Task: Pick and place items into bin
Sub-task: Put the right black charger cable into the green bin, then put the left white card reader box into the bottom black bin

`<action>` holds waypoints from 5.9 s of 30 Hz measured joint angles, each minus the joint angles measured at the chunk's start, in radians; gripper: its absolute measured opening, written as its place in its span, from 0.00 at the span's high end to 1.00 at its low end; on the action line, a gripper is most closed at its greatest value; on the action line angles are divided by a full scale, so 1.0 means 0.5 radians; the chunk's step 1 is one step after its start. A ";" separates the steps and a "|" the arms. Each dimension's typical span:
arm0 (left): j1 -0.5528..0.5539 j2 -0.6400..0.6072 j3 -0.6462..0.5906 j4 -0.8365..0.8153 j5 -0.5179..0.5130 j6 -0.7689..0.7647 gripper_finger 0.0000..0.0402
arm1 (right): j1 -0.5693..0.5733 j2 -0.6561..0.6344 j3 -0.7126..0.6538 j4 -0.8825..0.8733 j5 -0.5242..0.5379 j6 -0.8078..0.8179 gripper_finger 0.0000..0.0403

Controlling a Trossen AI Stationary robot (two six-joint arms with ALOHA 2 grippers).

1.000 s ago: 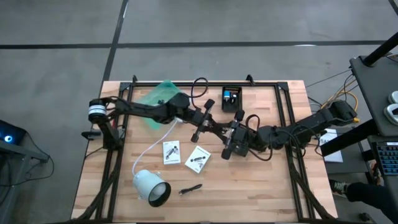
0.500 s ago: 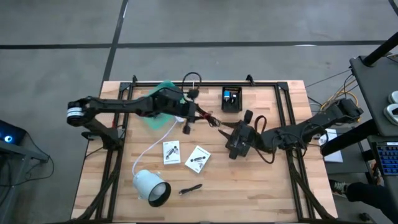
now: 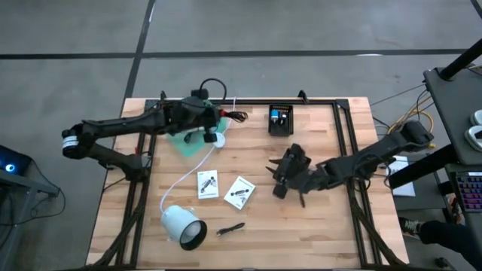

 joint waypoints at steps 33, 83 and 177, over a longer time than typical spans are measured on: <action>0.672 0.319 0.034 -1.065 0.076 -0.631 0.60 | -0.001 0.473 -0.002 -0.030 0.012 0.058 0.80; -0.710 0.793 0.148 -0.917 0.591 0.425 0.43 | -0.002 0.472 -0.002 -0.014 0.011 0.061 0.83; -0.727 1.124 -0.002 -0.485 0.710 0.735 0.99 | -0.001 0.472 -0.017 -0.047 0.010 0.052 0.83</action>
